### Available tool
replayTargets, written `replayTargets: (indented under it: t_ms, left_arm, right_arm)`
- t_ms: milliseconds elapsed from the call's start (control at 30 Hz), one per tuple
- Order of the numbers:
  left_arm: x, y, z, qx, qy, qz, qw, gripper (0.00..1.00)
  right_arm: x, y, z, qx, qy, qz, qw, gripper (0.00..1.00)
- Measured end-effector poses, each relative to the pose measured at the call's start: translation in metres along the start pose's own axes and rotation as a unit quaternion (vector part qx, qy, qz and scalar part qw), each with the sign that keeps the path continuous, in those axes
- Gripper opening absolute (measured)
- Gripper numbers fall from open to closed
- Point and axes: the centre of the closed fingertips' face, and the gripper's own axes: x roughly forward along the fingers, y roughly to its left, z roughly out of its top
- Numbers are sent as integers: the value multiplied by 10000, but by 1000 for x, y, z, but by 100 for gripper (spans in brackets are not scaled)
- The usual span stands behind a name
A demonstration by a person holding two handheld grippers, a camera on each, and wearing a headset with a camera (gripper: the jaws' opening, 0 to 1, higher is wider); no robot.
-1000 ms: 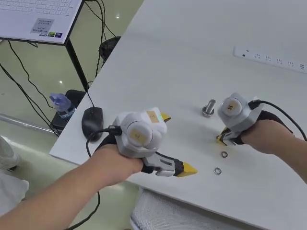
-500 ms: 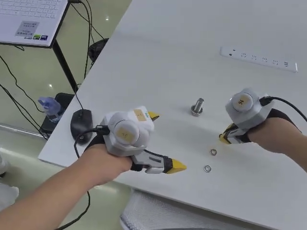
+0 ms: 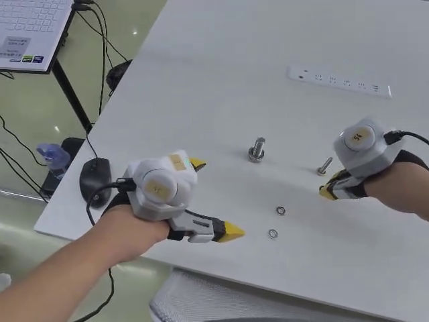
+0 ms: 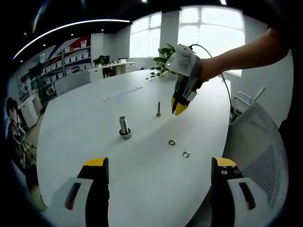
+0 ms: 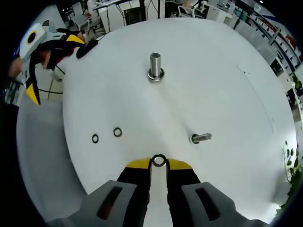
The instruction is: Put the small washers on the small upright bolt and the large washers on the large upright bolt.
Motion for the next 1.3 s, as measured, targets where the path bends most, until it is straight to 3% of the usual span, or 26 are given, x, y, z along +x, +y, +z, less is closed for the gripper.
replayTargets:
  t_ms: [233, 400, 533, 833, 1300]
  left_arm:
    - [0, 0, 0, -68, -8, 64, 10000, 90]
    - [2, -4, -2, -84, 16, 58, 9999, 92]
    - [3, -7, -1, -118, -13, 58, 9999, 93]
    - [4, -5, 0, -128, -16, 64, 9999, 94]
    - [6, -7, 0, -54, 21, -48, 10000, 99]
  right_arm:
    - [-8, -18, -4, -9, -21, -106, 9999, 12]
    - [-17, -35, 5, -9, -130, -209, 9997, 12]
    - [-14, -54, 16, -73, -204, -254, 9994, 12]
    - [-17, -62, 30, -250, -240, -285, 9990, 12]
    - [-8, -62, 36, -301, -195, -223, 9991, 12]
